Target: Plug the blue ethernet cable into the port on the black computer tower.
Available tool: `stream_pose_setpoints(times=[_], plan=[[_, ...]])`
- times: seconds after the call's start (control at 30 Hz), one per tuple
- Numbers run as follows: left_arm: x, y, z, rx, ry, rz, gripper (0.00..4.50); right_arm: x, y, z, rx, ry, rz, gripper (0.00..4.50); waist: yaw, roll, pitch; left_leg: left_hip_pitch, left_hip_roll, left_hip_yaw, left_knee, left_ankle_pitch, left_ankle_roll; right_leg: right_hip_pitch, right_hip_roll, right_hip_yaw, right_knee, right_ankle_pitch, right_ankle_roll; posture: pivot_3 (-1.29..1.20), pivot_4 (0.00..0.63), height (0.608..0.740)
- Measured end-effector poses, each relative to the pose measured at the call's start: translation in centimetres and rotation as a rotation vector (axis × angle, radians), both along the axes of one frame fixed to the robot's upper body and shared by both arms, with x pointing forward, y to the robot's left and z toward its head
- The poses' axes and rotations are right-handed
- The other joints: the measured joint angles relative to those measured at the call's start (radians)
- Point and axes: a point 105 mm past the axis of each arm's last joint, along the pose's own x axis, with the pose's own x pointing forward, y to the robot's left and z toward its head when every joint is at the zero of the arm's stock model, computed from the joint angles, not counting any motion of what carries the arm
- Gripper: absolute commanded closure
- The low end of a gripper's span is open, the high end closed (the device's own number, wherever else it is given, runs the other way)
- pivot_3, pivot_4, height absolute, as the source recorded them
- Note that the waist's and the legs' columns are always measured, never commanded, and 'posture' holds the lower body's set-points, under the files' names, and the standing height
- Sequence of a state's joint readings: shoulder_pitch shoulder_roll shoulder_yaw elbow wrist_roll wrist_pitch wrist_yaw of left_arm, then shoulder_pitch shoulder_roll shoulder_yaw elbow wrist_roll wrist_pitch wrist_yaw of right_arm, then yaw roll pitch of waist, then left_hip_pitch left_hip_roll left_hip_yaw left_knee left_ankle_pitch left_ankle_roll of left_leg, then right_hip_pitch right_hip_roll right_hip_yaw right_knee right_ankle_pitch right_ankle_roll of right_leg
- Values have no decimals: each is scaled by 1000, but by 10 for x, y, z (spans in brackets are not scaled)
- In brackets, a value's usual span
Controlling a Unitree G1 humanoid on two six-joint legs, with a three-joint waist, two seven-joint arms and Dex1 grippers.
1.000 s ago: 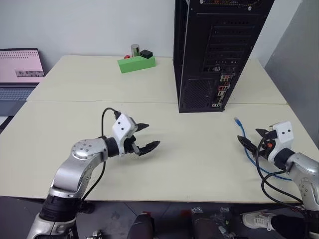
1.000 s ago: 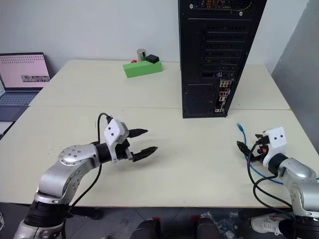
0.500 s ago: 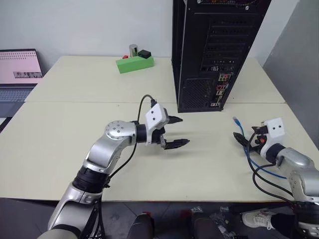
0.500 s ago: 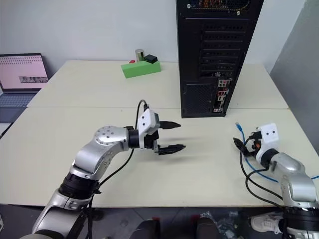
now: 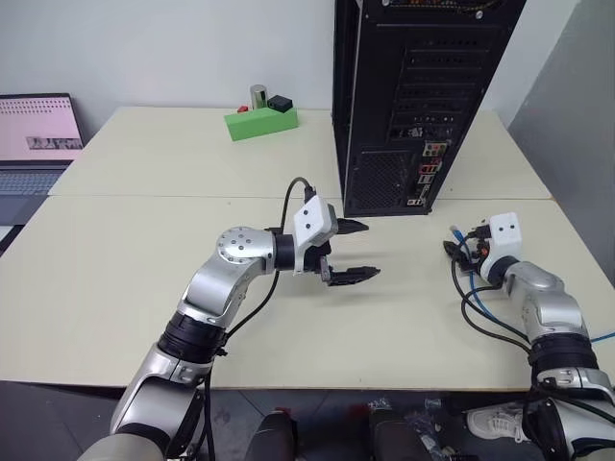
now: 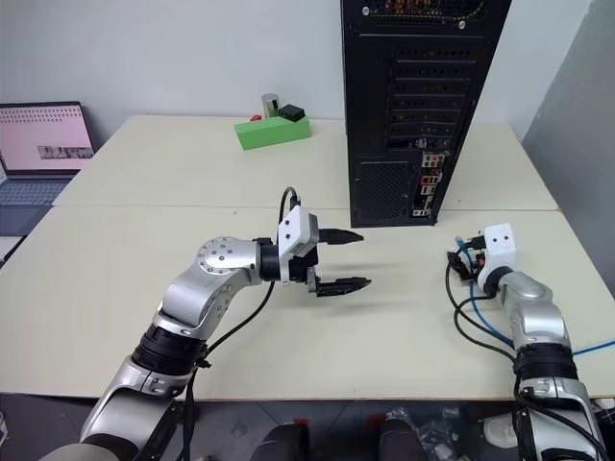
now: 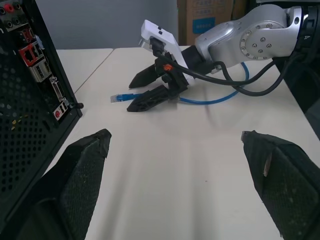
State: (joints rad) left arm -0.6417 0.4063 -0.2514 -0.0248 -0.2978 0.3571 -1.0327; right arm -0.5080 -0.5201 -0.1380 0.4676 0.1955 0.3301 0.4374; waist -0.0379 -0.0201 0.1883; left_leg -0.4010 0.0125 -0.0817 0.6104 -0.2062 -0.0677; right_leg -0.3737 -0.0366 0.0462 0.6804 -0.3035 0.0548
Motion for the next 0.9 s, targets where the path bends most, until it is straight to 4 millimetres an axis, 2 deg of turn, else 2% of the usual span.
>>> stream_pose_setpoints(times=[0.47,0.77,0.9], plan=[[0,-1,0,4,-18,-1,0,-2,0,-1,0,10,9,4397,4,0,0,0,0,0,0,0,0,0,0,0,0,0,0,0,150,740],[0,0,-1,8,-19,-3,0,-14,-1,1,-29,34,64,4409,5,0,0,0,0,0,0,0,0,0,0,0,0,0,0,0,150,740],[1,1,-1,11,-17,-1,0,-28,15,16,-59,35,196,4410,1,0,0,0,0,0,0,0,0,0,0,0,0,0,0,0,150,740]])
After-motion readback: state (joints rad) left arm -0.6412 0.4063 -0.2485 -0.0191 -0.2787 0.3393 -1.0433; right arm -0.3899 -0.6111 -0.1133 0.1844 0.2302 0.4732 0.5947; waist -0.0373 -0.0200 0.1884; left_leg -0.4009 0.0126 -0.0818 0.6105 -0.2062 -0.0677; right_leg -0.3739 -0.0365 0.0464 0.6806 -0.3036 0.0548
